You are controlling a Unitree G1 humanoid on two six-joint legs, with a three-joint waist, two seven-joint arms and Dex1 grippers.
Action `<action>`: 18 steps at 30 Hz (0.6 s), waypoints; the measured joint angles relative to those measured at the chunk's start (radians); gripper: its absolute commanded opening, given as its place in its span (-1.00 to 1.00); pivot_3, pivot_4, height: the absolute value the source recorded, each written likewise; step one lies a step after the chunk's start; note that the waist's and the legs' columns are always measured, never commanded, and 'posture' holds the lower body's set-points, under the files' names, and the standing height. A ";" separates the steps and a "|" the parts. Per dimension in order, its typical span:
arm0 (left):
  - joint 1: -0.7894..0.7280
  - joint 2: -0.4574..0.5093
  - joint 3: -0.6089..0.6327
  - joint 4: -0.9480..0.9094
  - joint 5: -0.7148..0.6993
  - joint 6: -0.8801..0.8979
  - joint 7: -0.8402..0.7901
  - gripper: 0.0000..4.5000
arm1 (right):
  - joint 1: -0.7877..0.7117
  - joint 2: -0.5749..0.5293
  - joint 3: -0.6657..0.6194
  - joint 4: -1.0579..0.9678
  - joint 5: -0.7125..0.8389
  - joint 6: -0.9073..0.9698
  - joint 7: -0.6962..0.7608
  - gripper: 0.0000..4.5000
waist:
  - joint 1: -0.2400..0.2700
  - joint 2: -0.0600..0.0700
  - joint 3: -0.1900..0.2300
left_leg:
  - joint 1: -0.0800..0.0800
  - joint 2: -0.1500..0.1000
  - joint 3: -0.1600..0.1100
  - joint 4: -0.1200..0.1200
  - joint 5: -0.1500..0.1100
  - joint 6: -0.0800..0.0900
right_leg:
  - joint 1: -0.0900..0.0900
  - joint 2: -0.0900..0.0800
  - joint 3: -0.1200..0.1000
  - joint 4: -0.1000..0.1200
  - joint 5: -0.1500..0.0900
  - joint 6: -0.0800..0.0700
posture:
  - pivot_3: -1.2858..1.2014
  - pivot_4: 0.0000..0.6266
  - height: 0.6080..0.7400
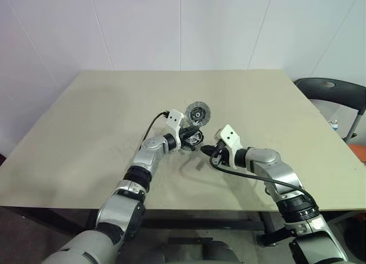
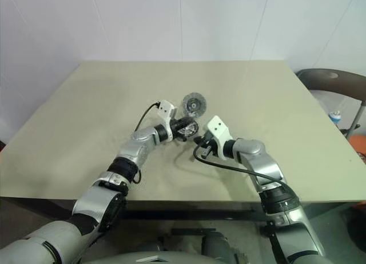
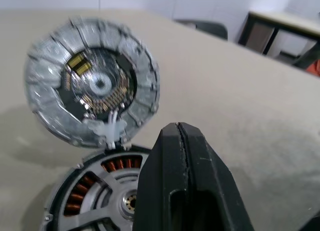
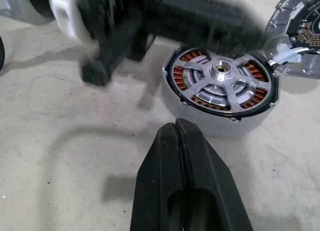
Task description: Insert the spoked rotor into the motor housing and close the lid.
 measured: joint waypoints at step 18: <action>0.156 0.040 0.076 -0.370 -0.068 -0.038 -0.078 -0.99 | -0.005 0.032 -0.002 0.001 0.003 -0.022 -0.008 -1.00 | -0.001 0.000 0.000 | -0.001 0.000 0.000 0.000 0.000 0.000 | -0.001 0.000 0.000 0.000 0.000 0.000 | 0.03 -1.00 1.00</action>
